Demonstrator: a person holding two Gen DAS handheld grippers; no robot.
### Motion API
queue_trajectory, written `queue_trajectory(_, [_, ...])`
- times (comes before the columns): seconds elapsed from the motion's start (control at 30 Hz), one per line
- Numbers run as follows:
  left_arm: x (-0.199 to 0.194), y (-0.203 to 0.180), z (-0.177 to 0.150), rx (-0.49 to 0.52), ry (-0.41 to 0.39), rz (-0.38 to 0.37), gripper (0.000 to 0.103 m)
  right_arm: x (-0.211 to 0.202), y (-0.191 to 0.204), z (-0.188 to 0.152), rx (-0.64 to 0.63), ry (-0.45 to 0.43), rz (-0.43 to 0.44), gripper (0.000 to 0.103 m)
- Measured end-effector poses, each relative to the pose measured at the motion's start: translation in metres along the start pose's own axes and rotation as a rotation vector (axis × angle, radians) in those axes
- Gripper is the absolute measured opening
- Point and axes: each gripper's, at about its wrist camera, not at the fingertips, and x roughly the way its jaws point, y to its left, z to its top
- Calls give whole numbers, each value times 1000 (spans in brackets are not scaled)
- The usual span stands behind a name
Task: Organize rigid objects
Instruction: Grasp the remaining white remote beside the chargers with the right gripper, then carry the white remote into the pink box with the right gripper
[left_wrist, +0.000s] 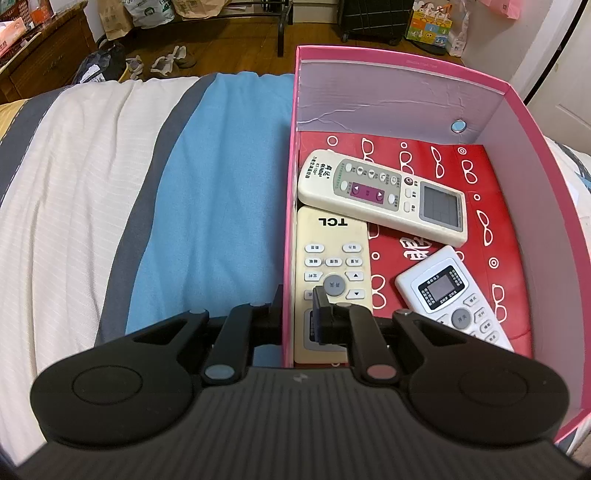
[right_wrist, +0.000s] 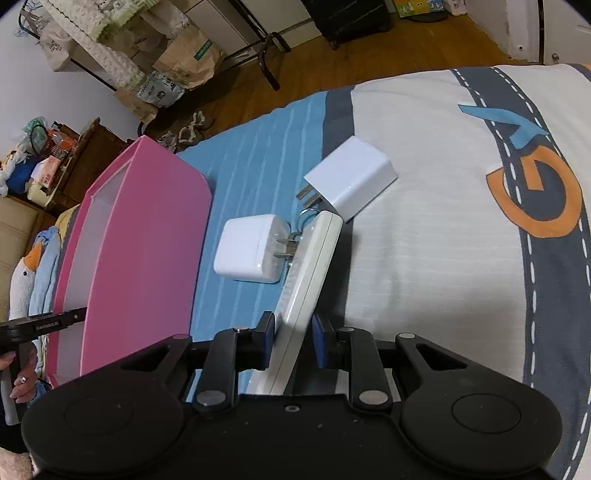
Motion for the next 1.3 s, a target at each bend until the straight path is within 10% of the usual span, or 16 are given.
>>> queue_trajectory(0.77, [-3, 0, 0, 0, -4, -1, 11, -20, -5, -24, 162, -103, 15, 21])
queue_trajectory(1.3, [-5, 1, 0, -6, -2, -12, 11, -66, 146, -42, -243, -219, 330, 21])
